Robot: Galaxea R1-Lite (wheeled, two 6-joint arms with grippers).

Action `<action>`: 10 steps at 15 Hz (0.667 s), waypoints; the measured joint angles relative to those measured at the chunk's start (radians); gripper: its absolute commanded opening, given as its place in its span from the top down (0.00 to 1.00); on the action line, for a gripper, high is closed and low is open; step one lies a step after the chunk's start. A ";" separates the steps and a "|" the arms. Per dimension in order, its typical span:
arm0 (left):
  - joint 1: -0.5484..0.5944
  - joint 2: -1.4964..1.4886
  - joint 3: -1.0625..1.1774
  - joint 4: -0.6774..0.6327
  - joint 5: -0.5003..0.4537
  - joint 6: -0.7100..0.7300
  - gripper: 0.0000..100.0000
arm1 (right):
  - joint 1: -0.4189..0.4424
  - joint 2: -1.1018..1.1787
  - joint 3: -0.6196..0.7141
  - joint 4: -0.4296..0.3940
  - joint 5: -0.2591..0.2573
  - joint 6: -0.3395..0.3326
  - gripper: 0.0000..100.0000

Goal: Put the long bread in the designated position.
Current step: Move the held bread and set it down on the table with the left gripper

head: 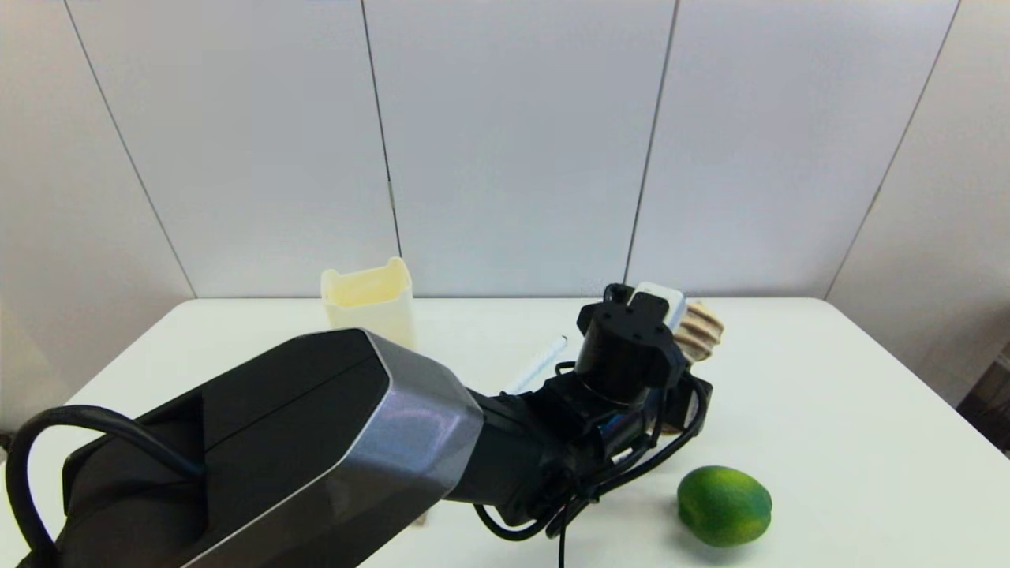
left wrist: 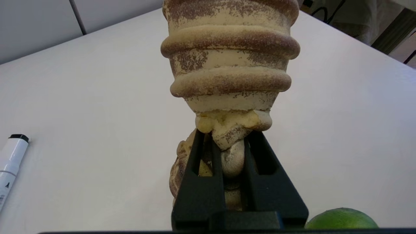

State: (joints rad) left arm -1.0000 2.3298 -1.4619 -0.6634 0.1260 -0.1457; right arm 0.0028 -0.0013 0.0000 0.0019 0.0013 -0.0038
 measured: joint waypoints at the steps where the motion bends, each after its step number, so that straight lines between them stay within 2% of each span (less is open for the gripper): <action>1: -0.001 -0.005 0.000 0.000 0.000 0.000 1.00 | 0.000 0.000 0.000 0.000 0.000 0.000 0.00; 10: -0.005 -0.016 0.000 0.001 -0.003 -0.002 1.00 | 0.000 0.000 0.000 0.000 0.000 0.000 0.00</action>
State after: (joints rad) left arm -1.0049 2.3140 -1.4615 -0.6623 0.1234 -0.1481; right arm 0.0028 -0.0013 0.0000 0.0017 0.0009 -0.0043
